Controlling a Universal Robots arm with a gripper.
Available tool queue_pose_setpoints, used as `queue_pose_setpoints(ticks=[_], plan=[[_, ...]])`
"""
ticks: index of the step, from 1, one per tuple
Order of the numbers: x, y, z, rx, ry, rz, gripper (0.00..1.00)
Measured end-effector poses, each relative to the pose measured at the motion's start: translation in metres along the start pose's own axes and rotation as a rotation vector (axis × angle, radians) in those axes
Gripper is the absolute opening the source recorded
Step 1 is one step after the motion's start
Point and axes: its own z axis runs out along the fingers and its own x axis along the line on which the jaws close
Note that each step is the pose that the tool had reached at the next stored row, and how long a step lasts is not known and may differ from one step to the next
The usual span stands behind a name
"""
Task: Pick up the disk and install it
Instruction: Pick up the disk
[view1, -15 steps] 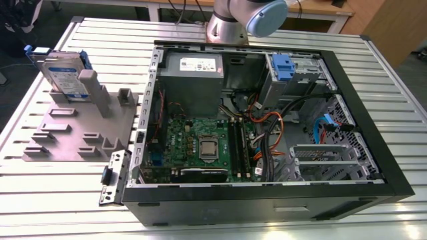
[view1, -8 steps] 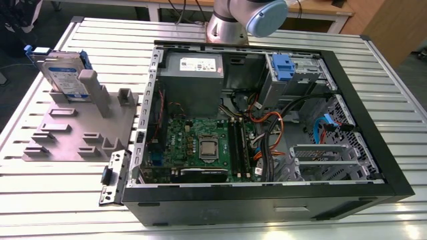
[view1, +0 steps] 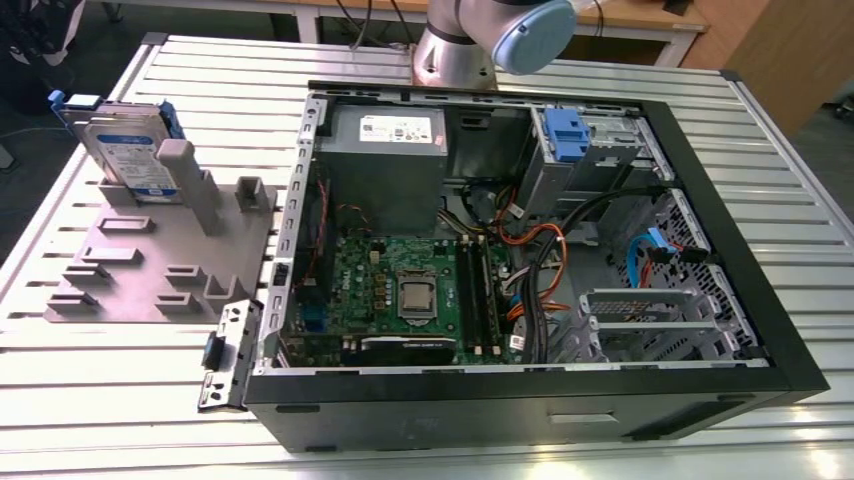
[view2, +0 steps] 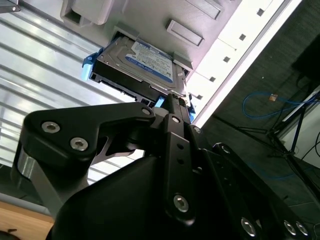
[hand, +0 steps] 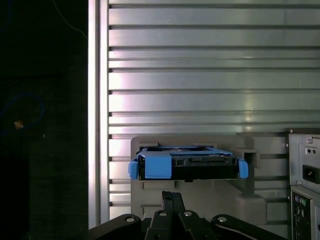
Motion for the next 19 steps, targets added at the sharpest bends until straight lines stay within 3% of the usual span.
queue_pose_setpoints(ticks=[19], plan=[[0.0,0.0,0.0,-0.0008,0.0019,-0.043,0.11]])
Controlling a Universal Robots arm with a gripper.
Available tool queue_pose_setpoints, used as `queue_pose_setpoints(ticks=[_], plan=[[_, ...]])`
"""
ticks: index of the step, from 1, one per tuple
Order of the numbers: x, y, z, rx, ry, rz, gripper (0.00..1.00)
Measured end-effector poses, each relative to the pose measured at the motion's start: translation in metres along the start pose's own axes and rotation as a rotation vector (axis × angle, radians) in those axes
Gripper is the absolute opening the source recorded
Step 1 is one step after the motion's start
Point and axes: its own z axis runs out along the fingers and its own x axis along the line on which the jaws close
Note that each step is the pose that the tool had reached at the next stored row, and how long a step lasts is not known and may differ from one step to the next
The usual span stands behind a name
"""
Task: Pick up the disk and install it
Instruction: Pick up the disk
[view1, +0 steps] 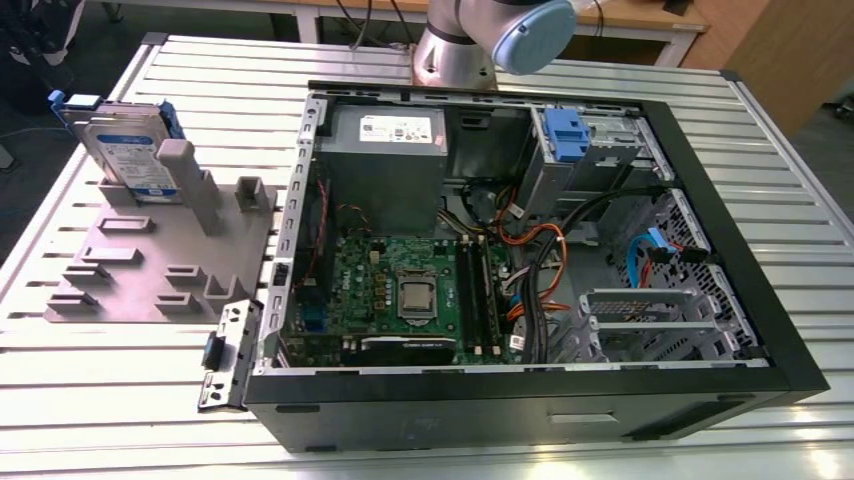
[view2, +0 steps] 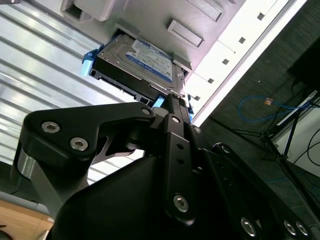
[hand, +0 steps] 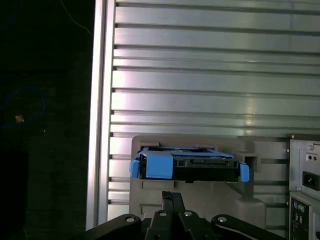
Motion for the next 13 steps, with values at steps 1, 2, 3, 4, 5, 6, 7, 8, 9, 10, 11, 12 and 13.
queue_pose_setpoints(ticks=[1,2,3,4,5,6,7,8,9,10,11,12,13], plan=[[0.0,0.0,0.0,0.0,0.0001,-0.001,0.11],[0.0,0.0,0.0,0.0,0.0001,-0.001,0.11],[0.0,0.0,0.0,0.0,0.0001,-0.001,0.11],[0.0,0.0,0.0,0.0,0.0001,-0.002,0.11],[0.0,0.0,0.0,0.0,0.0001,-0.002,0.11],[0.0,0.0,0.0,0.0,0.0001,-0.002,0.11],[0.0,0.0,0.0,0.0,0.0001,-0.002,0.11],[0.0,0.0,0.0,-0.0001,0.0001,-0.002,0.11],[0.0,0.0,0.0,0.0,0.0001,-0.002,0.11],[0.0,0.0,0.0,0.0,0.0001,-0.002,0.11],[0.0,0.0,0.0,0.0,0.0001,-0.002,0.11],[0.0,0.0,0.0,0.0,0.0001,-0.002,0.11],[0.0,0.0,0.0,0.0,0.0001,-0.002,0.11]])
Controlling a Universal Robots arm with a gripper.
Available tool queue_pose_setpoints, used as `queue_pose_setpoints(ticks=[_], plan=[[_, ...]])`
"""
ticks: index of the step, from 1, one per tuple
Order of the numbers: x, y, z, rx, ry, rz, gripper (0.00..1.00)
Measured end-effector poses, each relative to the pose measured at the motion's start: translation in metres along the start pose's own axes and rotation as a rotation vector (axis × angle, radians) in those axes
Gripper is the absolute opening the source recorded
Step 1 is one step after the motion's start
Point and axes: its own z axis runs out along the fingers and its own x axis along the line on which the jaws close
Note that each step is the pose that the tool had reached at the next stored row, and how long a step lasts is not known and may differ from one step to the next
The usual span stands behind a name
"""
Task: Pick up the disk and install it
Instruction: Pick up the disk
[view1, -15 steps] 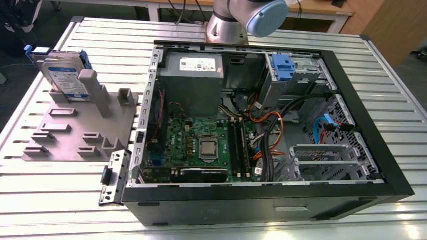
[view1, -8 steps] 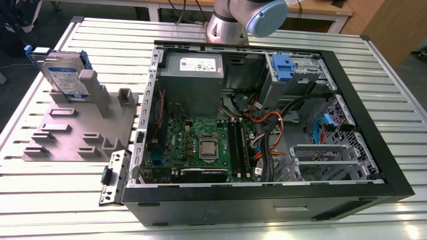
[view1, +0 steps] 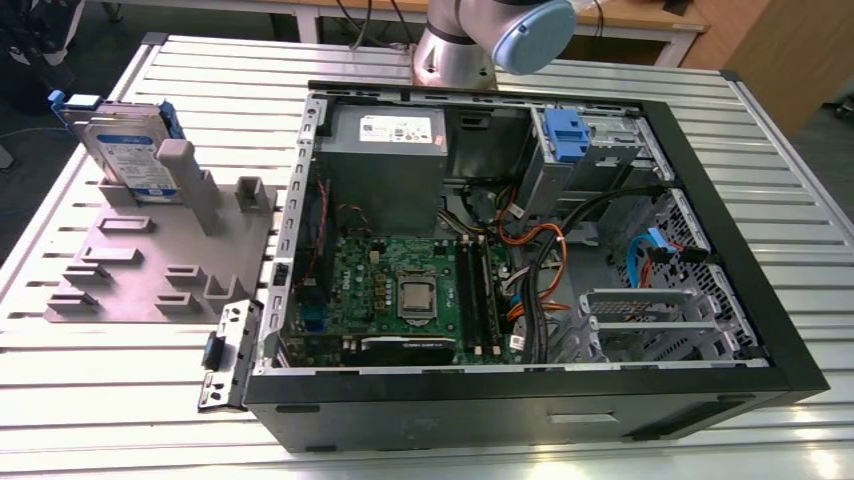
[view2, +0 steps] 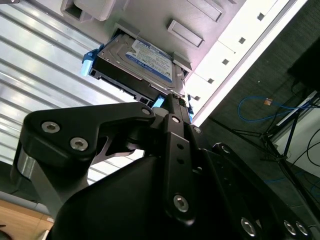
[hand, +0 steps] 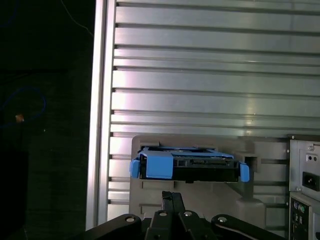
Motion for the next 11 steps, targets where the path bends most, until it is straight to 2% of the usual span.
queue_pose_setpoints(ticks=[4,11], plan=[[0.0,0.0,0.0,-0.0002,0.0003,-0.008,0.11],[0.0,0.0,0.0,-0.0009,0.0022,-0.052,0.11]])
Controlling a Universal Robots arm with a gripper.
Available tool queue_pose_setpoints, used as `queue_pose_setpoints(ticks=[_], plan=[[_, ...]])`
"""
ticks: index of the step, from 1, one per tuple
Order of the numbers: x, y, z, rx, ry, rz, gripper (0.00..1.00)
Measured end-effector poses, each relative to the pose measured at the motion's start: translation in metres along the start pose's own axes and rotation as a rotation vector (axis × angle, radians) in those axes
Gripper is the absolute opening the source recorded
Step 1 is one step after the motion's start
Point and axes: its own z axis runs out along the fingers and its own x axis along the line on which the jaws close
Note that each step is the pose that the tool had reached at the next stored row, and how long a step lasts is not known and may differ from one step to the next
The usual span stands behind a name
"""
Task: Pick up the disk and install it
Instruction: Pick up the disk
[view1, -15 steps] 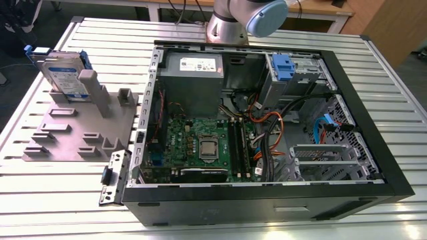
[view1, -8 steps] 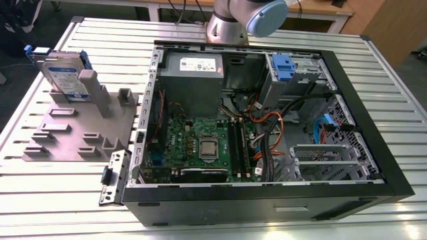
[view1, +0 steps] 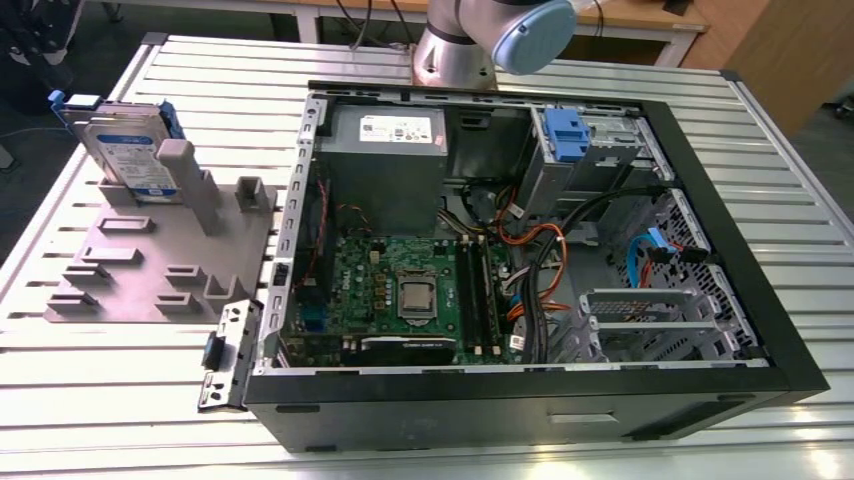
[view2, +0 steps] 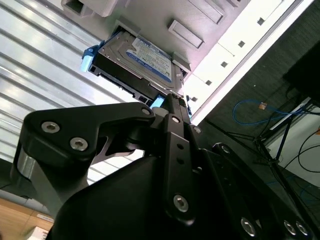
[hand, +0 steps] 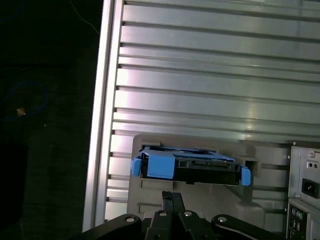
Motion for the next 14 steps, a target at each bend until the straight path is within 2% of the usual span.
queue_pose_setpoints(ticks=[5,14], plan=[[0.0,0.0,0.0,-0.0007,0.0017,-0.037,0.11],[0.0,0.0,0.0,-0.0014,0.0034,-0.075,0.11]])
